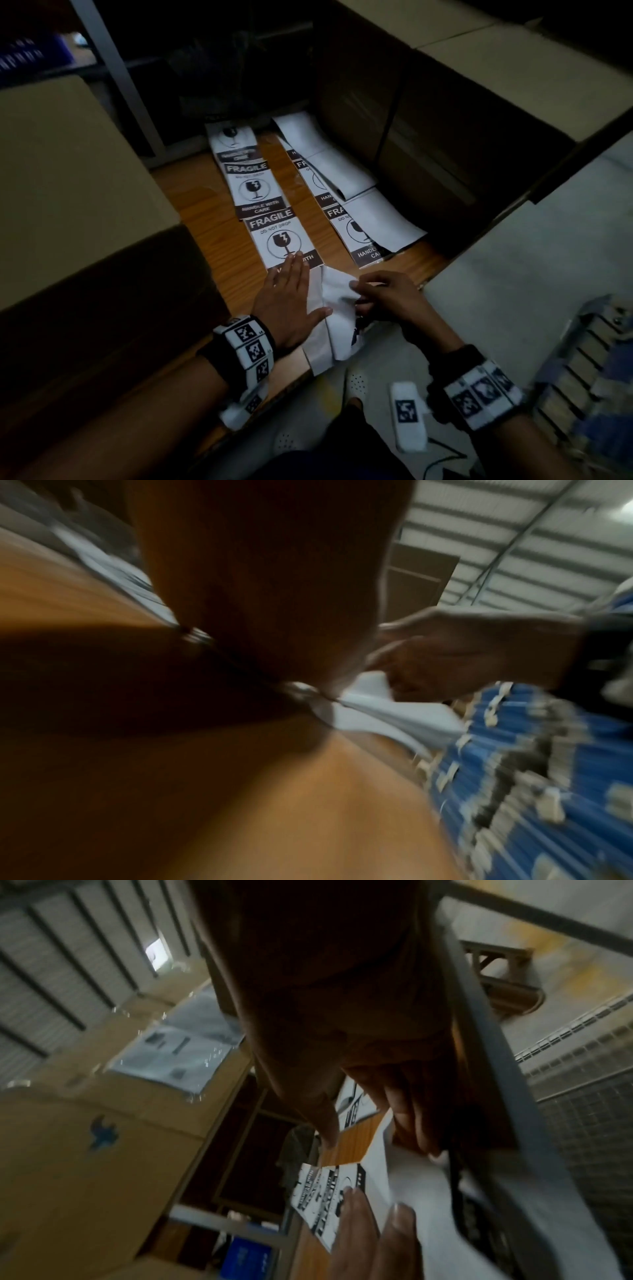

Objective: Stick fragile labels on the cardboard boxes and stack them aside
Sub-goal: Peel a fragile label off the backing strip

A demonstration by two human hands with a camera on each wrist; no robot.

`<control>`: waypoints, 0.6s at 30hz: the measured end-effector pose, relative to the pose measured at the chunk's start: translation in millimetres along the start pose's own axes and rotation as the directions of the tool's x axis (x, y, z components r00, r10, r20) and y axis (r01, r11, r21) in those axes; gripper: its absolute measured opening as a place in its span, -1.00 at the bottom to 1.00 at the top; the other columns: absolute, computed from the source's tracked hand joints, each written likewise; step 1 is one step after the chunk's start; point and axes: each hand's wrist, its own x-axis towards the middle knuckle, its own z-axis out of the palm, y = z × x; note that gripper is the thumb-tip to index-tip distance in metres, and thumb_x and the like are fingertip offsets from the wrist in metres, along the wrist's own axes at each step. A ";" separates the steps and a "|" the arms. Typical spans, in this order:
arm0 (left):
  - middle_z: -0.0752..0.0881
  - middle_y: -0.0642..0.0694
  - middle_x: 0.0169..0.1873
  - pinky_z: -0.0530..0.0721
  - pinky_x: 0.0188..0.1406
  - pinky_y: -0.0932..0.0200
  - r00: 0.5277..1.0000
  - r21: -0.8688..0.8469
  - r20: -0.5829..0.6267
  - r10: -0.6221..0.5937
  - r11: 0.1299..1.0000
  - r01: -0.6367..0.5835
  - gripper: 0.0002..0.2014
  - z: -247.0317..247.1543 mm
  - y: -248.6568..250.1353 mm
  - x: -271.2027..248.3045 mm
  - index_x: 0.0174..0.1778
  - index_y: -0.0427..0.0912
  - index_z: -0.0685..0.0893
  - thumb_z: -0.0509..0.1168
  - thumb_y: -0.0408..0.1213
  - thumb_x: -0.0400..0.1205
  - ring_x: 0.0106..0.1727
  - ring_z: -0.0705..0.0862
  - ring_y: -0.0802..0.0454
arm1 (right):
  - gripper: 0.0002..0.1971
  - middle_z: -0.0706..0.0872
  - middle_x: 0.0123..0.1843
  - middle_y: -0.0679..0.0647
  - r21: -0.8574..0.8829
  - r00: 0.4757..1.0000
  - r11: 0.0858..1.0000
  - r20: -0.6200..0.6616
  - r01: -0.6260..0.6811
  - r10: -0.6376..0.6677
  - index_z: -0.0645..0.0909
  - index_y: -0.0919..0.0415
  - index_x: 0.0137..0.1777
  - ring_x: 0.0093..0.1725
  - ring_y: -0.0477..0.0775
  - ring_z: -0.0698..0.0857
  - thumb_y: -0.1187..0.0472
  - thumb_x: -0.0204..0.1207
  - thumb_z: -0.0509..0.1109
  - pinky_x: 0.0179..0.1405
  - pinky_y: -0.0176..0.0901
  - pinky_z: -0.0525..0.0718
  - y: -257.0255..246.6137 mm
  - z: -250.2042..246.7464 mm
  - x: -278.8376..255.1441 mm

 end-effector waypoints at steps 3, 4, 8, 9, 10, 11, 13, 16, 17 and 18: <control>-0.24 -0.29 0.70 -0.09 0.69 -0.18 0.989 -0.005 -0.029 -0.147 0.989 0.147 -0.07 -0.9 13.1 -5.8 0.69 -0.30 -0.27 -0.28 0.40 0.64 0.71 -0.25 -0.20 | -0.62 0.75 -0.03 0.06 -0.247 0.993 0.964 -0.043 0.096 -0.109 0.66 0.17 0.15 -0.06 0.08 0.76 0.07 0.40 0.62 0.02 0.09 0.78 -8.7 18.0 12.8; -0.22 -0.30 0.70 -0.06 0.69 -0.19 0.984 -0.019 -0.024 -0.175 0.984 0.175 -0.06 -1.6 16.4 -6.6 0.69 -0.30 -0.25 -0.29 0.40 0.63 0.72 -0.22 -0.22 | -0.67 0.73 -0.08 -0.01 -0.315 0.988 0.942 -0.050 0.120 -0.143 0.65 0.14 0.09 -0.07 0.00 0.73 0.09 0.39 0.63 0.00 -0.01 0.76 -13.8 21.6 16.8; -0.14 -0.34 0.70 -0.01 0.68 -0.17 0.977 -0.099 0.008 -0.215 0.972 0.215 -0.06 -10.4 19.8 -6.5 0.70 -0.33 -0.18 -0.31 0.40 0.63 0.71 -0.11 -0.27 | -0.65 0.80 0.00 0.07 -0.482 0.977 0.855 0.009 0.192 -0.214 0.70 0.19 0.04 -0.04 -0.02 0.73 0.23 0.27 0.69 0.04 -0.10 0.74 -28.2 29.9 33.0; -0.12 -0.34 0.70 0.01 0.68 -0.16 0.976 -0.137 0.013 -0.217 0.967 0.217 -0.06 -12.9 18.2 -6.4 0.71 -0.32 -0.17 -0.31 0.40 0.63 0.71 -0.09 -0.27 | -0.66 0.81 0.00 0.09 -0.502 0.973 0.839 0.021 0.209 -0.230 0.71 0.20 0.02 -0.07 -0.02 0.73 0.24 0.27 0.69 0.01 -0.11 0.74 -31.2 30.3 35.9; -0.09 -0.33 0.70 0.04 0.67 -0.15 0.976 -0.182 0.011 -0.219 0.959 0.217 -0.05 -15.1 16.1 -6.3 0.71 -0.31 -0.16 -0.32 0.41 0.62 0.71 -0.06 -0.26 | -0.69 0.81 -0.02 0.09 -0.514 0.972 0.831 0.023 0.212 -0.233 0.72 0.20 -0.01 -0.11 -0.03 0.73 0.24 0.28 0.69 -0.02 -0.11 0.74 -33.7 30.2 38.7; -0.06 -0.33 0.70 0.07 0.66 -0.15 0.975 -0.229 0.001 -0.223 0.949 0.217 -0.05 -16.9 14.1 -6.5 0.71 -0.29 -0.15 -0.33 0.41 0.61 0.70 -0.03 -0.25 | -0.72 0.80 -0.04 0.09 -0.514 0.973 0.833 0.018 0.206 -0.229 0.72 0.21 -0.03 -0.12 -0.03 0.73 0.23 0.29 0.68 -0.02 -0.09 0.75 -33.7 28.8 42.9; 0.01 -0.32 0.70 0.15 0.62 -0.14 0.970 -0.301 -0.035 -0.240 0.928 0.219 -0.07 -20.1 11.8 -7.5 0.72 -0.25 -0.14 -0.31 0.40 0.61 0.70 0.02 -0.23 | -0.69 0.80 -0.02 0.12 -0.483 0.977 0.856 -0.007 0.184 -0.214 0.73 0.26 0.02 -0.04 0.05 0.74 0.21 0.31 0.66 0.06 0.08 0.77 -32.7 24.6 48.7; 0.03 -0.32 0.70 0.22 0.57 -0.14 0.968 -0.253 -0.065 -0.242 0.942 0.219 -0.18 -25.9 11.2 -7.9 0.72 -0.22 -0.10 -0.10 0.30 0.70 0.67 0.08 -0.26 | -0.67 0.82 -0.04 0.14 -0.445 0.983 0.880 0.012 0.168 -0.182 0.75 0.30 0.02 -0.01 0.12 0.78 0.21 0.28 0.65 0.09 0.23 0.76 -26.9 18.2 53.7; 0.00 -0.30 0.70 0.21 0.58 -0.16 0.972 -0.205 -0.074 -0.222 0.958 0.203 -0.18 -28.0 10.5 -6.9 0.72 -0.22 -0.08 -0.04 0.27 0.71 0.67 0.06 -0.27 | -0.73 0.82 -0.07 0.14 -0.444 0.984 0.879 0.028 0.172 -0.179 0.76 0.29 -0.02 -0.04 0.11 0.79 0.23 0.30 0.63 0.08 0.22 0.77 -25.2 16.7 54.1; -0.04 -0.28 0.71 0.16 0.62 -0.17 0.979 -0.158 -0.084 -0.186 0.973 0.171 -0.17 -28.3 8.9 -4.4 0.72 -0.22 -0.07 -0.01 0.26 0.70 0.69 0.01 -0.27 | -0.80 0.82 -0.09 0.14 -0.445 0.983 0.878 0.043 0.177 -0.176 0.76 0.27 -0.06 -0.06 0.10 0.79 0.27 0.33 0.60 0.07 0.19 0.78 -25.1 15.1 53.9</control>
